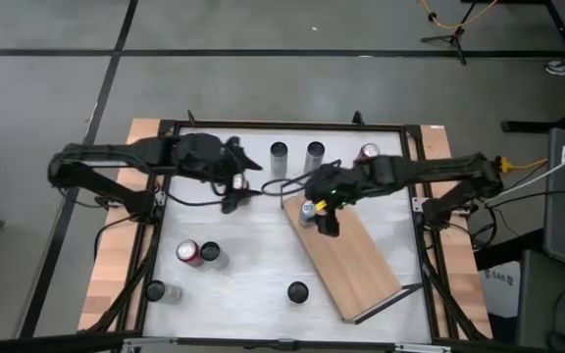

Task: Place canned beverage on shelf
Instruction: Put the blue soda can on the shelf aligned with the other blue soda can

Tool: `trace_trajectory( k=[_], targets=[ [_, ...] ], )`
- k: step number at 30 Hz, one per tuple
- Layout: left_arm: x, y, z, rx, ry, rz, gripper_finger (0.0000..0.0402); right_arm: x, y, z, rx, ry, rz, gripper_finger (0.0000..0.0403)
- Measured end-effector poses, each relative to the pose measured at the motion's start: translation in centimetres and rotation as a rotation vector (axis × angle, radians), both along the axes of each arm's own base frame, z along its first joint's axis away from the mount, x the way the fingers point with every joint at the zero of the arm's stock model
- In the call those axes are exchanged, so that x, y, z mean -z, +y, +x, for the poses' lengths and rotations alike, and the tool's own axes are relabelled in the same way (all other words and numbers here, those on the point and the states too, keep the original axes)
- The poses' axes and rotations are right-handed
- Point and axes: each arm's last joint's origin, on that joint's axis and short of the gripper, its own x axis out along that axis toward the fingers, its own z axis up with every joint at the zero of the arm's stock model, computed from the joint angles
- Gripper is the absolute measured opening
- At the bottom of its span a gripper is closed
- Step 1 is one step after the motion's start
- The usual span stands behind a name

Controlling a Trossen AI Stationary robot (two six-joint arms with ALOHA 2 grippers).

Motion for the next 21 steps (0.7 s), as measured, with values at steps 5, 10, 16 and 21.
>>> trace_trajectory(
  k=[5, 10, 16, 21],
  targets=[
    [-1.1, -0.1, -3.0, -0.024, 0.0, -0.04, 0.031, 1.8, 0.1, 1.2, 0.025, 0.059, -0.045, 0.0335],
    [-1.8, -0.4, -4.6, -0.027, -0.023, -0.055, 0.031, 2.7, 0.1, 1.6, 0.041, 0.101, -0.076, 0.0335],
    [-1.9, -0.8, -5.0, -0.006, -0.022, -0.054, 0.031, 3.4, 0.0, 1.8, 0.06, 0.139, -0.117, 0.0335],
    [-1.9, -0.9, -5.0, -0.002, -0.021, -0.054, 0.031, 4.0, -0.1, 2.0, 0.062, 0.174, -0.125, 0.0335]
  ],
)
